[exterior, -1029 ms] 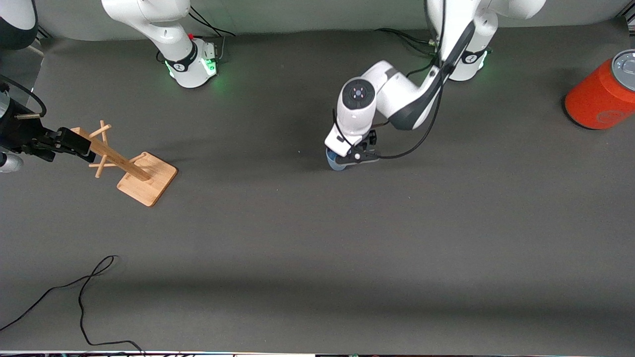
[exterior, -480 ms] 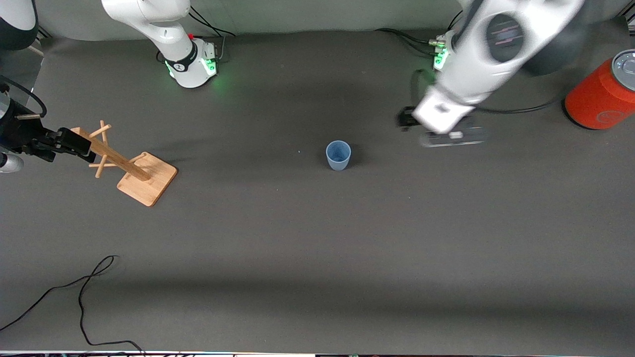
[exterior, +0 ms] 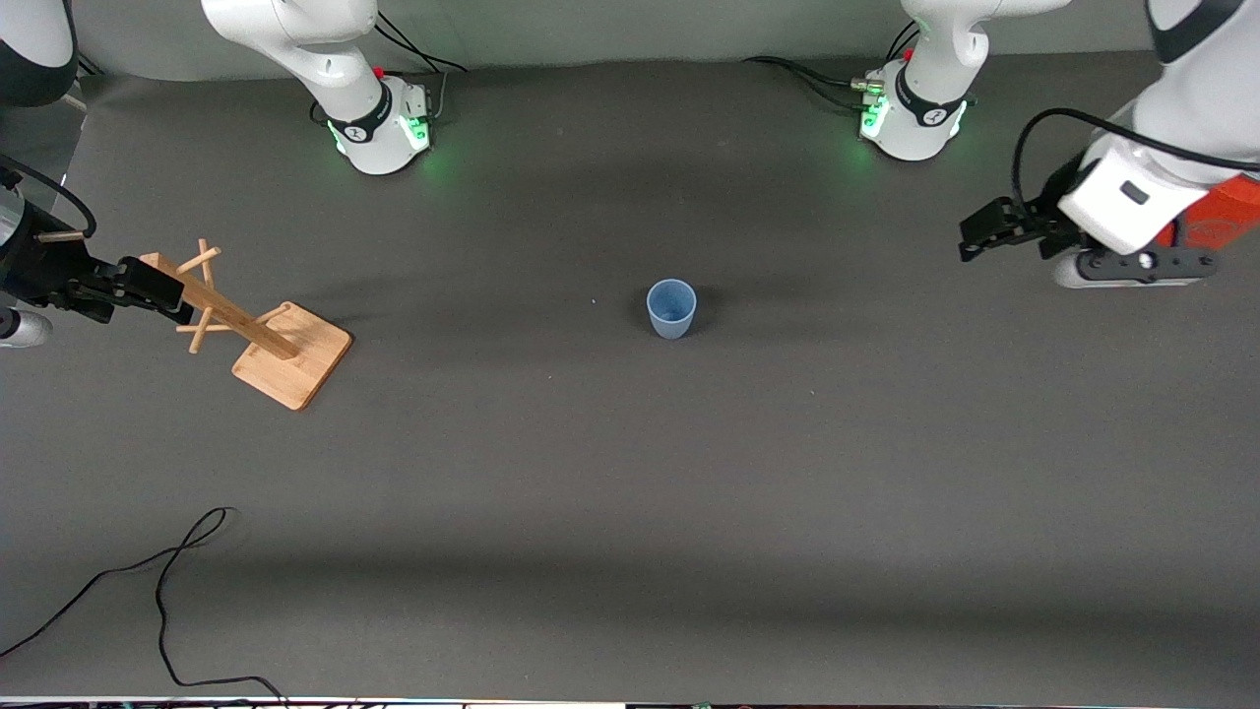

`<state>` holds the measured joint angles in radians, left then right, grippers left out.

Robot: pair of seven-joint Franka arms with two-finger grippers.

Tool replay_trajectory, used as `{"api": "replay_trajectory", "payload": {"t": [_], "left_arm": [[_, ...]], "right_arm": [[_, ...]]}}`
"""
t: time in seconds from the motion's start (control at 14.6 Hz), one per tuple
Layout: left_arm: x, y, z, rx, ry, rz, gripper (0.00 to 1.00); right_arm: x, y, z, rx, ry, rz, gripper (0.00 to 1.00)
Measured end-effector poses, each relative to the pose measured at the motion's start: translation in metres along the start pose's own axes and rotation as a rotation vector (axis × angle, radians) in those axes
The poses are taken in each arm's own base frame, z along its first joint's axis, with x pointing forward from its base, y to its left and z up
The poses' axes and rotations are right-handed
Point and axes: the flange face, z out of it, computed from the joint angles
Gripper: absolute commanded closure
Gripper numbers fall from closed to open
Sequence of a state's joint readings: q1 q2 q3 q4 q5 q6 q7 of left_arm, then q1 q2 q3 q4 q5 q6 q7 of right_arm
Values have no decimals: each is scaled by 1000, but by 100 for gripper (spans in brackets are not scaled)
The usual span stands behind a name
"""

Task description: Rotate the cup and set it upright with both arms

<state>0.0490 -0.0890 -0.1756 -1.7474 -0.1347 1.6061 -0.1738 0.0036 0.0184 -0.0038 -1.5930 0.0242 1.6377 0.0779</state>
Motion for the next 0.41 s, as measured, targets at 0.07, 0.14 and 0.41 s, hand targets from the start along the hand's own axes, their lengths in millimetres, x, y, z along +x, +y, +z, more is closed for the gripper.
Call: {"api": "replay_trajectory", "payload": {"t": [0.07, 0.14, 0.41], "left_arm": [[5, -12, -7, -1, 15, -2, 0], [12, -23, -14, 4, 30, -1, 0], [36, -49, -27, 40, 29, 30, 0]], "right_arm": [[0, 0, 0, 0, 0, 0, 0], [0, 0, 0, 1, 0, 0, 0], [0, 0, 0, 1, 0, 0, 0]]}}
